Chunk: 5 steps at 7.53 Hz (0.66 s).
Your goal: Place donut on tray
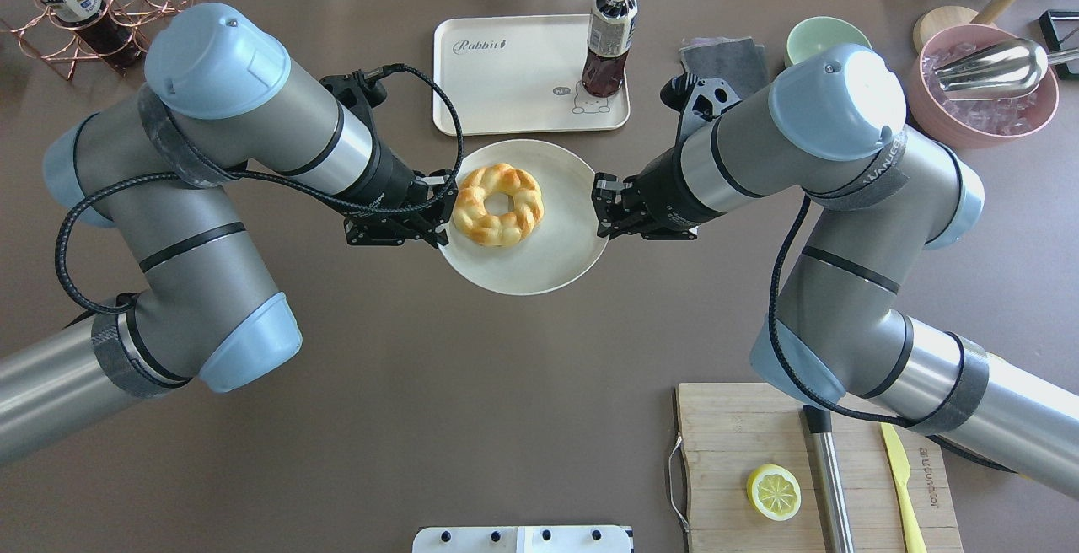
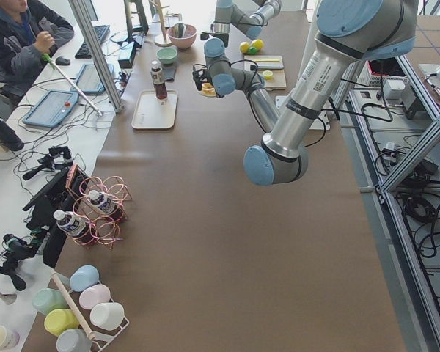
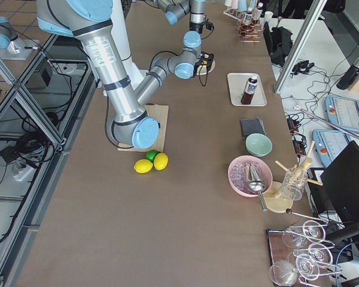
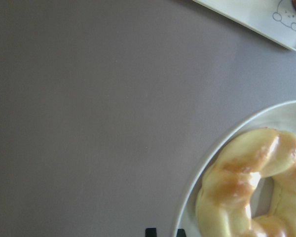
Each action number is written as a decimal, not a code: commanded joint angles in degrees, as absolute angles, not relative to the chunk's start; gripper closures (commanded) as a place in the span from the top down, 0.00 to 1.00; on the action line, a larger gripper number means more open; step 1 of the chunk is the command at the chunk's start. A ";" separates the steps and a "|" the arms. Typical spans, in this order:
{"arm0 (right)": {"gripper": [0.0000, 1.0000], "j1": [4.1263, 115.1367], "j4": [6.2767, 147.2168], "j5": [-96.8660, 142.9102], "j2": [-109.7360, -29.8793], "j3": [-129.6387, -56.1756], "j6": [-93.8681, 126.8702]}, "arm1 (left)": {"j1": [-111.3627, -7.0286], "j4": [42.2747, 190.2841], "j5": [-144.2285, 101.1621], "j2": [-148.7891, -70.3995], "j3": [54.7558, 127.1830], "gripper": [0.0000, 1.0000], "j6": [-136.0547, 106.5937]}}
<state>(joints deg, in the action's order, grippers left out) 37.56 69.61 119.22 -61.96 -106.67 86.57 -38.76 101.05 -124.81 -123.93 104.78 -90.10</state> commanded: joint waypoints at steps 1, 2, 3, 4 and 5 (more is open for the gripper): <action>0.00 37.53 69.61 119.35 -61.88 -107.13 86.57 | -38.76 101.86 -124.80 -123.66 104.68 0.00 -90.00; 0.33 37.44 69.61 119.36 -61.87 -107.14 86.57 | -38.76 101.87 -124.80 -123.84 104.59 0.00 -90.00; 0.99 37.53 69.61 119.27 -61.96 -107.31 86.57 | -38.76 101.87 -124.80 -123.84 104.50 0.00 -89.91; 1.00 38.05 69.61 119.88 -62.14 -107.49 86.57 | -38.85 101.87 -124.80 -123.84 104.33 0.00 -89.83; 1.00 38.84 69.61 120.14 -62.92 -107.58 86.49 | -39.20 102.13 -123.33 -123.84 103.54 0.00 -89.74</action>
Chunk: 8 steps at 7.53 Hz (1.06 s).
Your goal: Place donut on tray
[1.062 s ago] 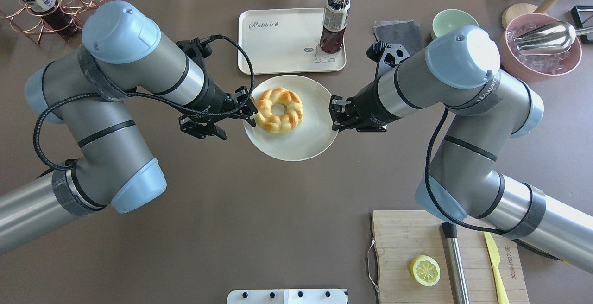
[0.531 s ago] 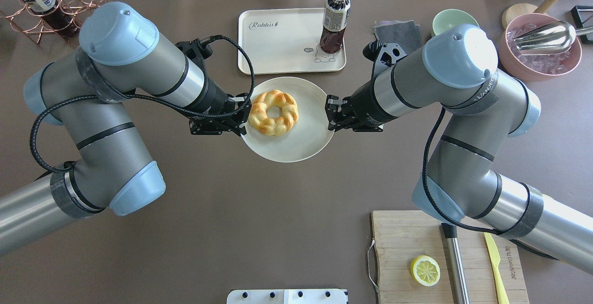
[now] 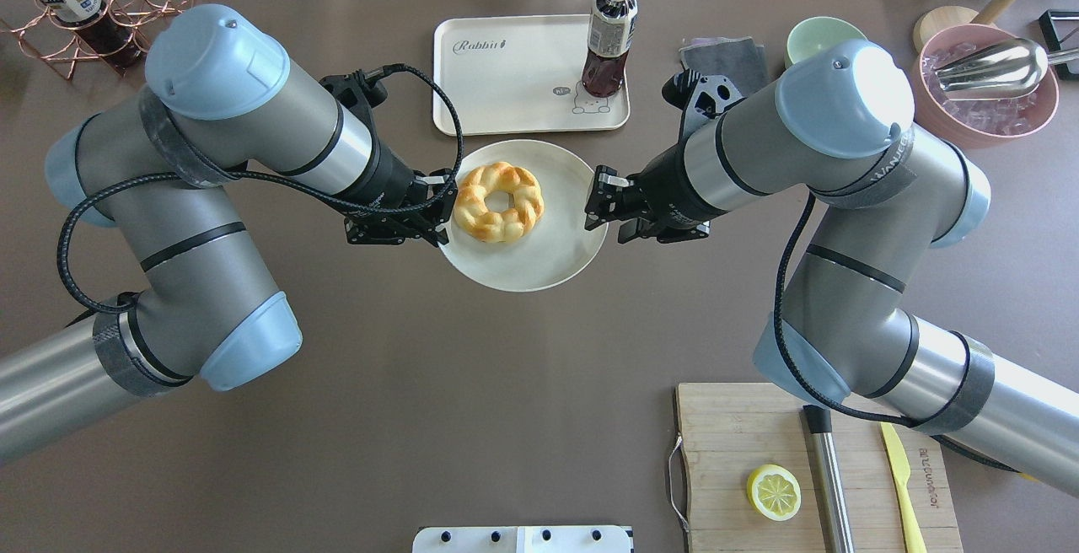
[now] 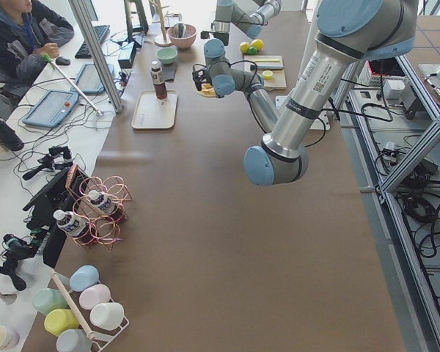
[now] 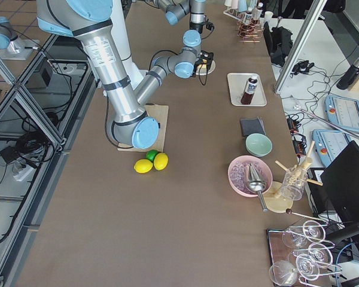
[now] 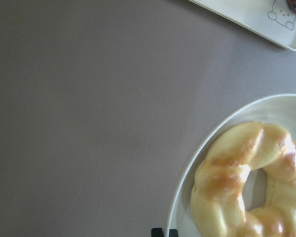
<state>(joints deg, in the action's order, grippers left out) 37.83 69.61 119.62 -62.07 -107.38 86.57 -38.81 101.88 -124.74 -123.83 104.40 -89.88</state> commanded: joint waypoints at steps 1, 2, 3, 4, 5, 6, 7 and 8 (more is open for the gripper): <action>1.00 40.07 69.52 121.19 -64.06 -107.58 86.40 | -39.90 105.26 -121.22 -123.92 100.49 0.00 -90.00; 1.00 41.99 69.52 123.64 -65.55 -107.58 85.87 | -41.99 111.91 -120.94 -124.71 94.19 0.00 -90.26; 1.00 43.66 69.17 124.62 -67.74 -107.58 84.91 | -43.58 116.32 -120.85 -126.46 87.87 0.00 -90.35; 1.00 44.46 69.17 124.80 -70.37 -108.71 82.29 | -45.07 116.71 -120.76 -129.52 83.02 0.00 -90.53; 1.00 45.34 69.08 125.07 -74.49 -110.90 78.70 | -45.26 117.85 -118.59 -132.07 77.84 0.00 -92.88; 1.00 47.35 69.00 126.72 -78.62 -112.14 74.14 | -45.18 121.69 -114.65 -135.75 70.74 0.00 -95.34; 1.00 49.81 68.91 128.65 -81.79 -112.06 69.13 | -45.18 125.21 -114.17 -138.14 64.84 0.00 -95.88; 1.00 51.57 68.91 129.37 -84.09 -111.89 64.64 | -45.26 127.16 -112.69 -140.51 60.08 0.00 -96.50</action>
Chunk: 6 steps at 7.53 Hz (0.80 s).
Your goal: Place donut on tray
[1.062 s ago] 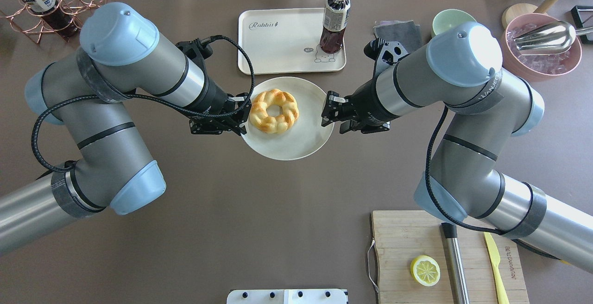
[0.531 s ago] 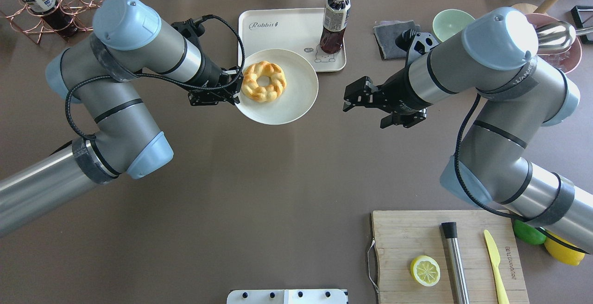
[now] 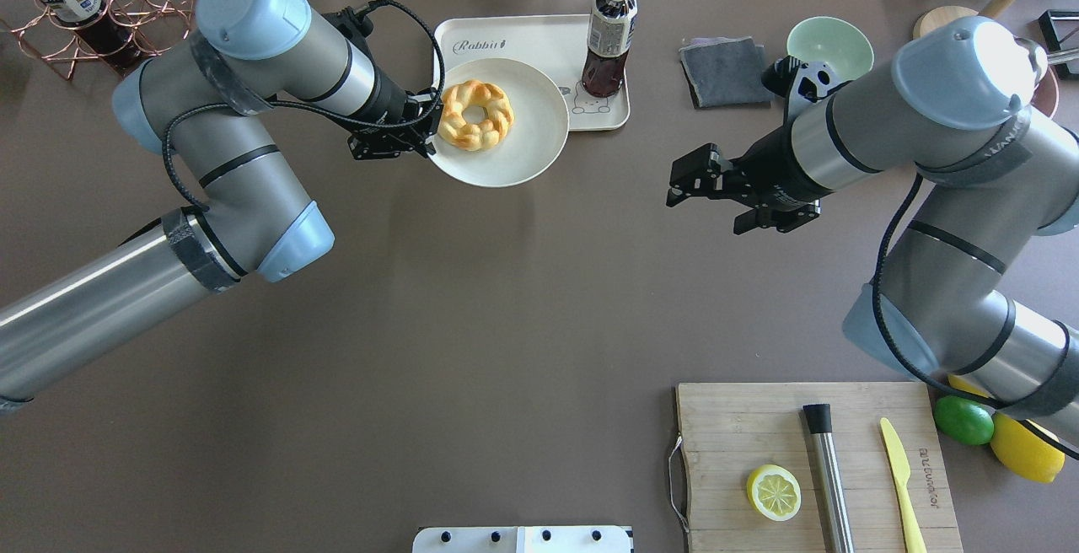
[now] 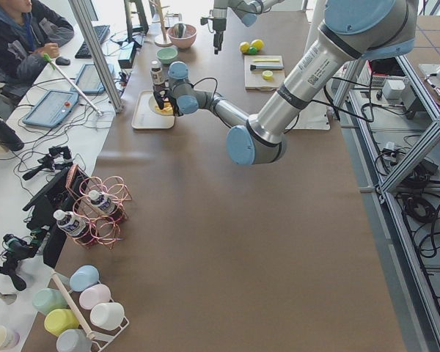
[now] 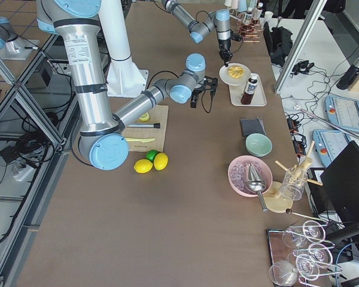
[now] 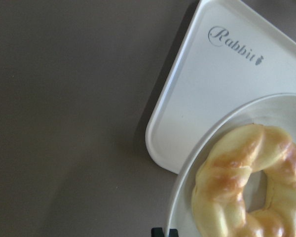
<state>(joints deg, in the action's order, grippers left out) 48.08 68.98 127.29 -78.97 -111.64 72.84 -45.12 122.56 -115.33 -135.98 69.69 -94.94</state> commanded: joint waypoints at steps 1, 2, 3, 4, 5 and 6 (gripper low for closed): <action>1.00 52.98 68.82 129.72 -86.11 -111.80 61.29 | -45.26 128.92 -110.85 -144.45 53.33 0.00 -97.98; 1.00 54.22 68.82 130.25 -87.26 -111.80 59.43 | -45.26 130.68 -109.44 -145.19 50.48 0.00 -98.78; 1.00 54.92 68.82 130.60 -87.97 -111.71 58.81 | -45.26 131.04 -108.47 -146.50 47.75 0.00 -99.14; 1.00 55.63 68.82 130.95 -88.33 -111.80 58.54 | -45.26 131.83 -108.46 -146.69 47.12 0.00 -99.14; 1.00 55.90 68.82 131.04 -88.33 -111.71 58.54 | -45.09 132.10 -108.46 -146.69 46.85 0.00 -99.14; 1.00 56.16 68.91 131.04 -88.33 -111.53 58.54 | -45.00 132.10 -108.46 -146.69 46.85 0.39 -98.97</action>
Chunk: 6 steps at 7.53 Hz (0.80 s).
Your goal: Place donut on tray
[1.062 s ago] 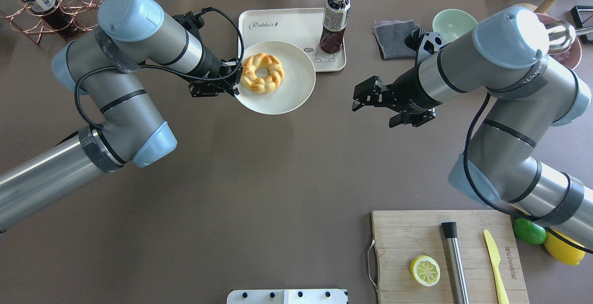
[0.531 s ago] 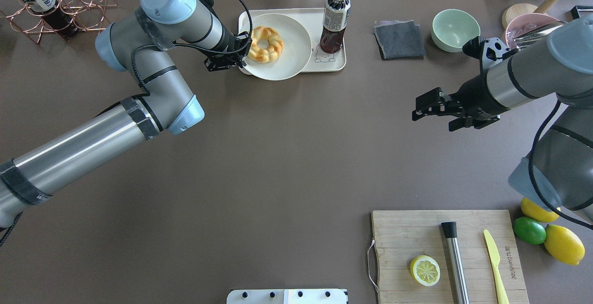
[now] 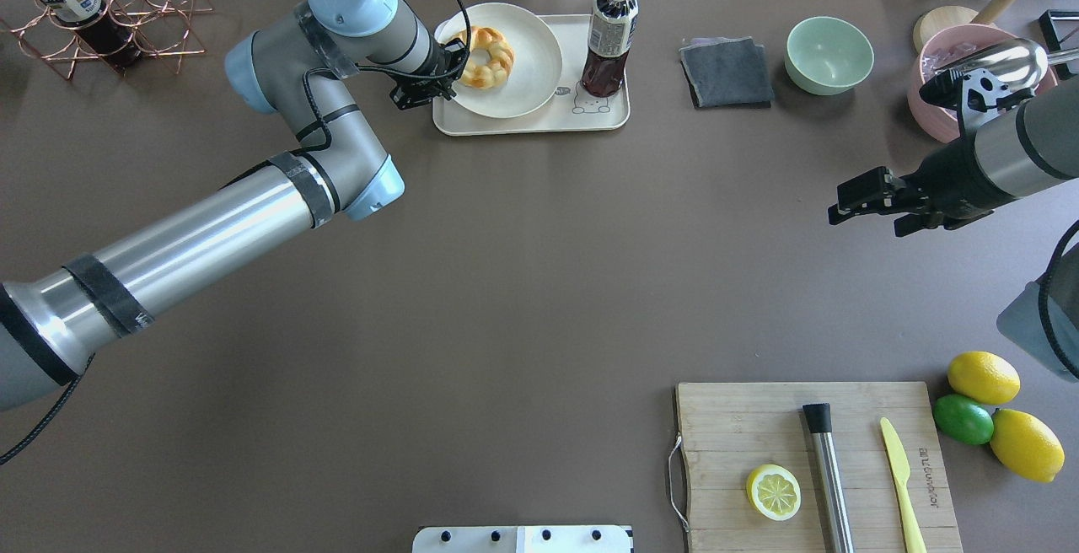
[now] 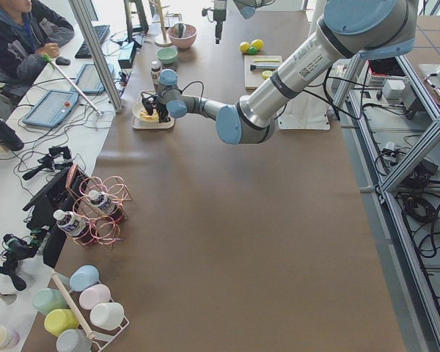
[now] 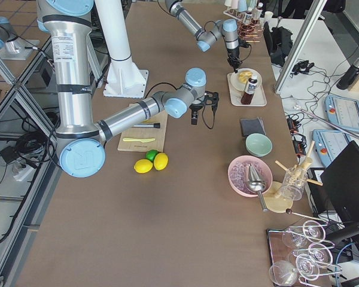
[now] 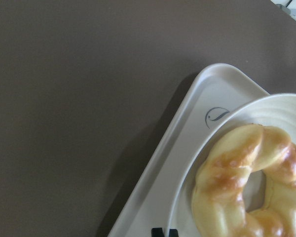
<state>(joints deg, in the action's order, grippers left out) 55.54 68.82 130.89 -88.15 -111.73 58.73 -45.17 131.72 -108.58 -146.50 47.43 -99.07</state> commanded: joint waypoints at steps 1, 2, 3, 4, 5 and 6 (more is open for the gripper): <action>1.00 56.42 68.82 131.13 -88.42 -111.45 58.54 | -44.83 132.36 -108.46 -146.69 46.85 0.75 -98.70; 1.00 56.51 68.82 131.13 -88.68 -111.45 58.45 | -44.74 132.89 -108.54 -146.69 47.02 0.79 -98.70; 1.00 56.86 68.82 131.22 -88.77 -111.45 57.40 | -45.08 132.72 -109.24 -146.43 48.85 0.79 -98.53; 1.00 57.74 68.91 131.31 -89.47 -111.36 55.04 | -45.87 131.15 -111.60 -144.51 53.83 0.79 -98.35; 1.00 59.57 68.99 132.44 -90.34 -110.66 51.37 | -47.10 126.00 -115.80 -140.05 62.93 0.79 -97.04; 1.00 62.64 68.99 134.97 -90.35 -108.57 47.50 | -48.50 119.60 -120.80 -134.62 72.76 0.79 -93.20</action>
